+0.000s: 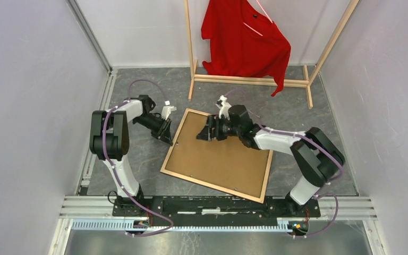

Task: Put the photo into the frame
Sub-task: Adjust the photo frame at the center of the board, then install the photo frame at the center of the board.

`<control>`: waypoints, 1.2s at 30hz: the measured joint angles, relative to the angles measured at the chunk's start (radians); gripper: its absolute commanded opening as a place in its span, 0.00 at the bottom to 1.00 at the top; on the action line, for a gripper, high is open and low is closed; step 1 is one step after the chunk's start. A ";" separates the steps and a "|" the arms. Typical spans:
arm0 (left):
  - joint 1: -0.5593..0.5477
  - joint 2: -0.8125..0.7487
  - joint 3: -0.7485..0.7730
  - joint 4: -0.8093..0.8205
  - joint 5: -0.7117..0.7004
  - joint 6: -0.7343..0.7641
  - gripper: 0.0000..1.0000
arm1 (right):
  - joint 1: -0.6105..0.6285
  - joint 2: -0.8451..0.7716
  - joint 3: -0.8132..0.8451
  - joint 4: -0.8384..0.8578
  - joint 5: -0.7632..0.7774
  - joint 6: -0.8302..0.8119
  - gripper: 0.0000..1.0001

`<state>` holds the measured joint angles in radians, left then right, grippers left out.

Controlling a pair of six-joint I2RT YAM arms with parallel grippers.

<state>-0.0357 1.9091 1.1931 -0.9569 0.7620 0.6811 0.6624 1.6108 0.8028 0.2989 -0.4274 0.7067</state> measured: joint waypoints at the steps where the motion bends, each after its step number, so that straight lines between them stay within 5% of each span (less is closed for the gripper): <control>1: -0.001 0.003 0.000 0.011 -0.002 -0.009 0.29 | 0.018 0.034 0.029 0.018 -0.002 0.006 0.82; 8: -0.004 0.023 -0.002 0.043 -0.001 -0.048 0.28 | 0.119 0.205 0.185 0.097 -0.008 0.023 0.82; 18: 0.003 0.028 -0.002 0.039 0.016 -0.068 0.15 | 0.172 0.370 0.291 0.111 -0.009 0.023 0.80; 36: 0.006 0.029 -0.003 0.038 0.022 -0.068 0.13 | 0.193 0.459 0.357 0.126 -0.014 0.023 0.79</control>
<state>-0.0299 1.9385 1.1900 -0.9188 0.7841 0.6136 0.8558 2.0697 1.1603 0.4244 -0.4412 0.7296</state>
